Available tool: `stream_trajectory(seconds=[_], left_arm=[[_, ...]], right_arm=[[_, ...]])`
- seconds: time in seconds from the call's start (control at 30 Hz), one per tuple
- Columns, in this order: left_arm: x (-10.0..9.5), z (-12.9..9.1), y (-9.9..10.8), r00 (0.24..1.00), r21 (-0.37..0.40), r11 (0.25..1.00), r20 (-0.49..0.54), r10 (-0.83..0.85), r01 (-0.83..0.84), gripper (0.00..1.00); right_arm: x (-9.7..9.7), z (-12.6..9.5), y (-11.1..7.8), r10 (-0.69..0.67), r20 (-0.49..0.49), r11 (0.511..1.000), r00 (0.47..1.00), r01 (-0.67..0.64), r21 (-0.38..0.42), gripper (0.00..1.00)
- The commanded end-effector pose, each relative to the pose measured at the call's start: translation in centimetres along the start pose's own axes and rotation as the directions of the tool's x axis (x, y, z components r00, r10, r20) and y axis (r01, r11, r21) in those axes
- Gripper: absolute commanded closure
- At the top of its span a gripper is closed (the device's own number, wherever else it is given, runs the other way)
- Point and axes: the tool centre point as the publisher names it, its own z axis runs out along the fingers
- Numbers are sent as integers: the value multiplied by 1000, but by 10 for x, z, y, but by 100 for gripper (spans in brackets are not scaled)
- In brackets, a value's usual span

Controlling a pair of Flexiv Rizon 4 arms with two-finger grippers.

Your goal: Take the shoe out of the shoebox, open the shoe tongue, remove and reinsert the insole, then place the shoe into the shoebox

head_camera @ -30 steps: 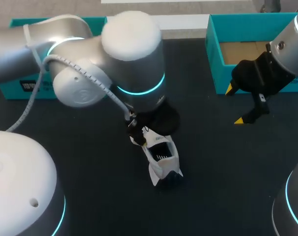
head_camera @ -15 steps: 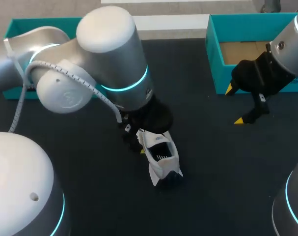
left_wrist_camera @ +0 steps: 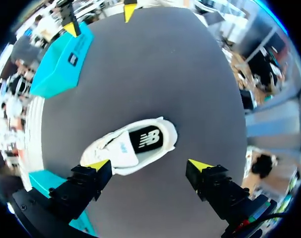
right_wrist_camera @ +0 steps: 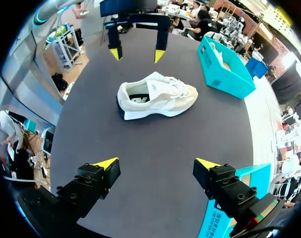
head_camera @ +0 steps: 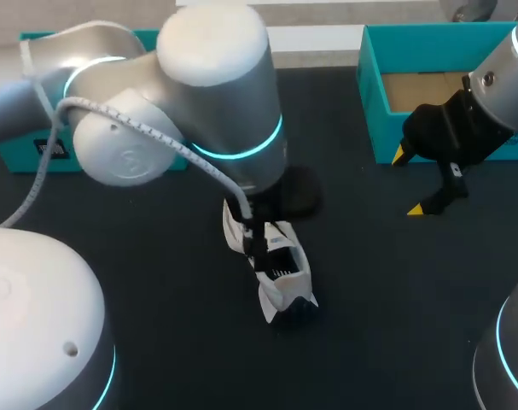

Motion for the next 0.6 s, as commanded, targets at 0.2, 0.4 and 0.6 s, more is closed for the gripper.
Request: stream_trajectory(seconds=[0.2, 0.4, 0.6], left_arm=[[37, 35, -17, 982, 68, 980, -42, -185, 188, 9], [48, 63, -23, 977, 41, 977, -42, -209, 210, 36], [48, 78, -22, 962, 49, 961, -29, -271, 272, 37]], right_arm=[[0, 1, 0, 1, 0, 1000, 1000, -1, 3, 0], [0, 1, 0, 1, 0, 1000, 1000, -1, 3, 0], [0, 1, 0, 1, 0, 1000, 1000, -1, 3, 0]])
